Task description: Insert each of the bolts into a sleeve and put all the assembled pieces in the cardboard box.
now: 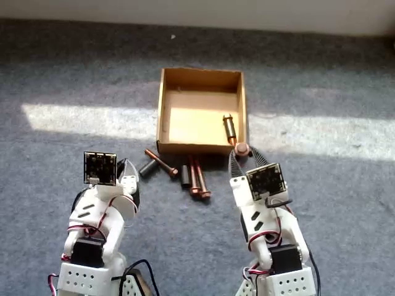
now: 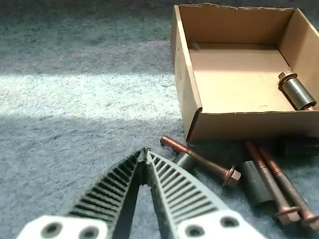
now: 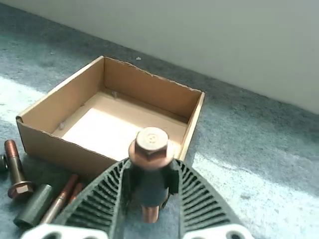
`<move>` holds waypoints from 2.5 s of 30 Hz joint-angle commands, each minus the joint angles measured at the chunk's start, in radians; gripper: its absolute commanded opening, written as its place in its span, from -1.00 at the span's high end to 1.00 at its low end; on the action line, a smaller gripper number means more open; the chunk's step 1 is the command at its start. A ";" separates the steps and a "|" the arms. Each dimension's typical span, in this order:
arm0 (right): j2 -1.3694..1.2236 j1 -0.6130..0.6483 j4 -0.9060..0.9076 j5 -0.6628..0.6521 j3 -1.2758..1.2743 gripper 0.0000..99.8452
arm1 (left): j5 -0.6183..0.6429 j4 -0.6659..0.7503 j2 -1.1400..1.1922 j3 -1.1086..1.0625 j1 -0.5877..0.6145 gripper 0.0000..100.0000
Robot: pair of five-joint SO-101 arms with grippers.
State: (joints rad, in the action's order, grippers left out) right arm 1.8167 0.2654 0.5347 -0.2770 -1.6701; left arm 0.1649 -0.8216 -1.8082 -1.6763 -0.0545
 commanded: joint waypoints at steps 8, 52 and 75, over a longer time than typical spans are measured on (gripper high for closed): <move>-0.073 -0.010 0.113 -0.006 0.357 0.99 | -0.009 -0.006 -0.004 -0.021 -0.012 0.99; -1.813 0.050 -0.211 -0.005 1.205 0.70 | -0.009 -0.006 -0.004 -0.021 -0.012 0.99; -1.316 0.200 -0.094 0.000 0.863 0.70 | -0.009 -0.006 -0.007 -0.021 0.010 0.99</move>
State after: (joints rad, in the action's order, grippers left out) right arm 0.3744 0.4143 0.3644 -0.2754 -0.7879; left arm 0.1649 -0.8232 -1.8082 -1.6763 -0.0545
